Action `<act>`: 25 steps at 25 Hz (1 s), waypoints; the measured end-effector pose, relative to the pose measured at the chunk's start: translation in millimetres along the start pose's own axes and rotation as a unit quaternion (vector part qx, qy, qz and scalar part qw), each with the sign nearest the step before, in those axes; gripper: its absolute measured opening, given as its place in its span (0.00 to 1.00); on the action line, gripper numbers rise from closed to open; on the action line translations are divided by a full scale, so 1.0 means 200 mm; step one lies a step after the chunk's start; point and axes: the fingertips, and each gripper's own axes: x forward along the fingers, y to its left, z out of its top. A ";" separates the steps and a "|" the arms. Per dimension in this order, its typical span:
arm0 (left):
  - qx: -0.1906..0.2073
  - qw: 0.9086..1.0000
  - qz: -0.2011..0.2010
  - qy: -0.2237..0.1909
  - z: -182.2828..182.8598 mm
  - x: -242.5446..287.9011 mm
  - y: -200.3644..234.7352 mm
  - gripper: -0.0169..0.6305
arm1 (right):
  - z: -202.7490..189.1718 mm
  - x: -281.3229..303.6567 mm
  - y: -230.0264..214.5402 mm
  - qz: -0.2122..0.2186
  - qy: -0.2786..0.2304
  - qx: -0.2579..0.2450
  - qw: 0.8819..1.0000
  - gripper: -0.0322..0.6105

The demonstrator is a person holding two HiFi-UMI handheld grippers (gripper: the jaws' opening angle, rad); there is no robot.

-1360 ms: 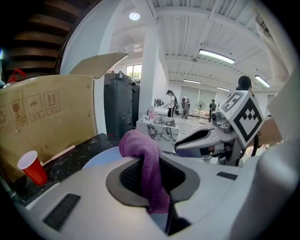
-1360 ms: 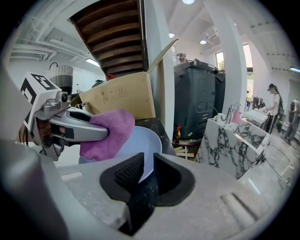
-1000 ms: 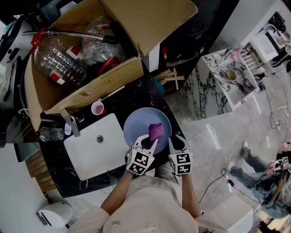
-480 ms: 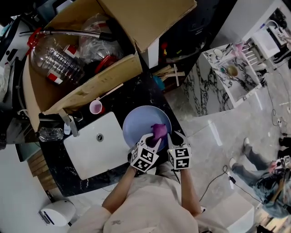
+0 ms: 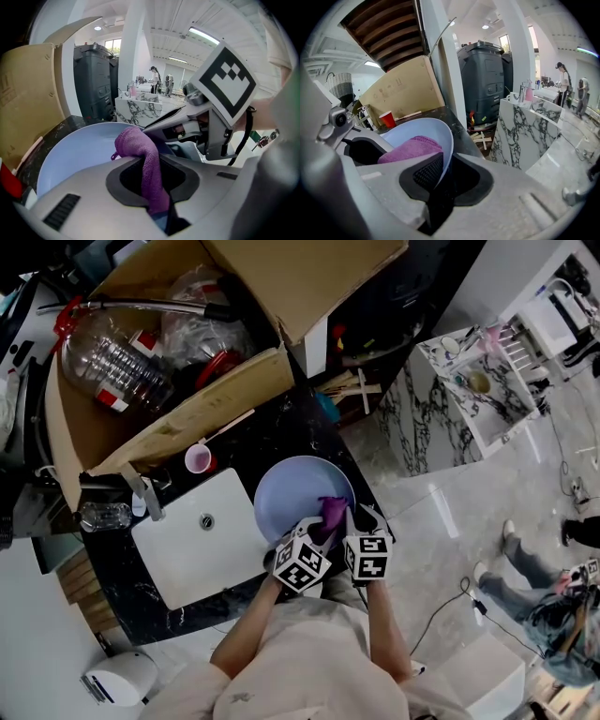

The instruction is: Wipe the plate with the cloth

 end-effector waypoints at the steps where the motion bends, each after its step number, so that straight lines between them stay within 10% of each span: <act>1: 0.007 1.000 -0.004 0.002 -0.01 -0.01 -0.01 0.12 | 0.00 0.00 0.00 -0.004 0.001 0.003 1.000 0.14; 25: 0.108 0.990 -0.081 0.045 -0.19 -0.16 -0.14 0.12 | 0.03 0.04 -0.04 -0.060 -0.020 0.064 0.996 0.09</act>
